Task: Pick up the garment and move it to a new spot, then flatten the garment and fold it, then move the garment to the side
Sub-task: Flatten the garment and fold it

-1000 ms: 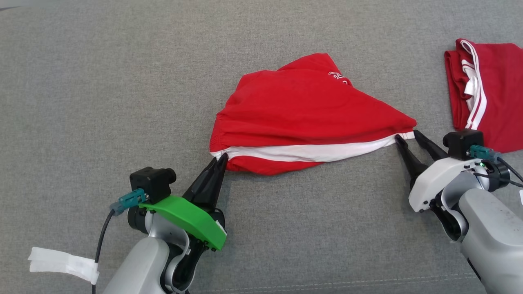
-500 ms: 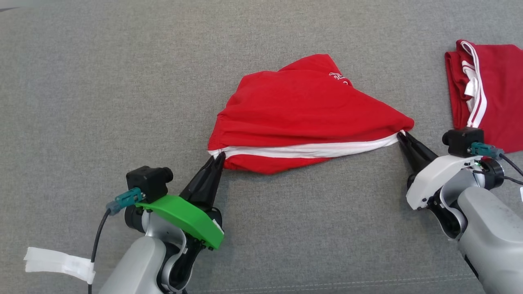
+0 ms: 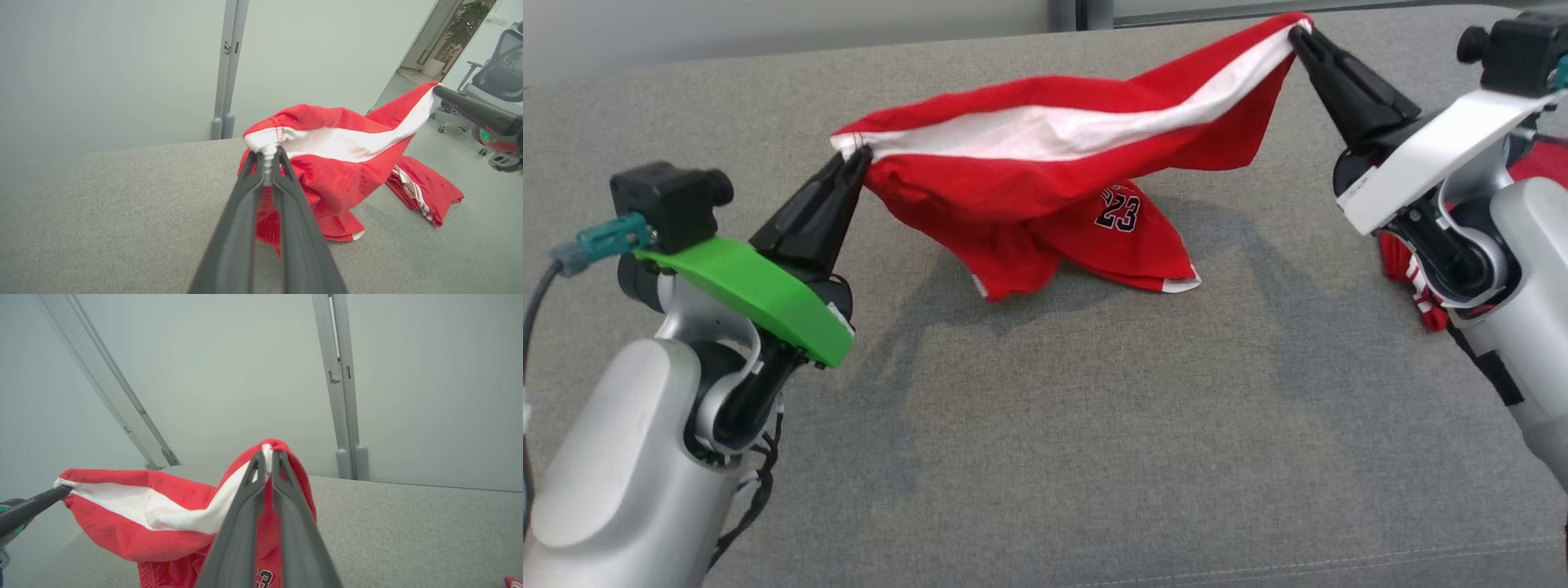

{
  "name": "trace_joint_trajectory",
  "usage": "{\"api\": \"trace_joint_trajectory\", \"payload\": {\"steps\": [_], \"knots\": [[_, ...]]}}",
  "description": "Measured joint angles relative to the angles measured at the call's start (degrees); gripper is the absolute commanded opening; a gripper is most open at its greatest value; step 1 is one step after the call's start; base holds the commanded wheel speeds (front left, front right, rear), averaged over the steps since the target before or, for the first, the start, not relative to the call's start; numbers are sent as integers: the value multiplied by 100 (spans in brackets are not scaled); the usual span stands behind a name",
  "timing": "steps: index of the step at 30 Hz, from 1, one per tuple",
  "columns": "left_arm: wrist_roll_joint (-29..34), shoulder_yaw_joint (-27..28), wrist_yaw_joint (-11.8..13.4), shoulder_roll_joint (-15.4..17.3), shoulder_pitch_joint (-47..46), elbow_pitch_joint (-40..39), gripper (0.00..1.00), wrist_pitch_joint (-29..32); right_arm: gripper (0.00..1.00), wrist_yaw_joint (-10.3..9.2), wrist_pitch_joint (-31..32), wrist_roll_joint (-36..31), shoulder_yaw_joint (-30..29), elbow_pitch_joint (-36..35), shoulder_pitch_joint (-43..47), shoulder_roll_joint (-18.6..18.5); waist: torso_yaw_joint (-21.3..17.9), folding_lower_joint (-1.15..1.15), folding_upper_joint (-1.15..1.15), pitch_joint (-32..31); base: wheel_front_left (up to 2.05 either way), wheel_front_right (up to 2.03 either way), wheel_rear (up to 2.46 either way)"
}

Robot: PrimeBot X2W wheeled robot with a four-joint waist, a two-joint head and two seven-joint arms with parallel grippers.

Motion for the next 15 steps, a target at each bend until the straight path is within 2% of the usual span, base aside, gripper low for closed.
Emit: {"api": "trace_joint_trajectory", "payload": {"steps": [6, 9, 13, 15], "knots": [[-671, -18, -73, 278, -289, -533, 0, 965, 0, 0, 379, 1239, -74, -1287, -73, -247, -69, 0, 0, -349, 0, 0, 0], [-1209, -7, -75, 453, -289, -972, 0, 1510, 0, -1, 541, 1773, -187, -2000, -18, -469, -110, 0, 0, -528, 0, 0, 0], [-2009, 131, -111, 612, -291, -1792, 0, 2157, 0, 0, 716, 2454, -609, -2947, 229, -936, -184, 0, 0, -747, 0, 0, 0], [-2479, 312, 23, 631, -381, -2313, 0, 2509, 0, 0, 727, 2737, -949, -3343, 396, -1128, -232, 0, 0, -836, 0, 0, 0]]}}
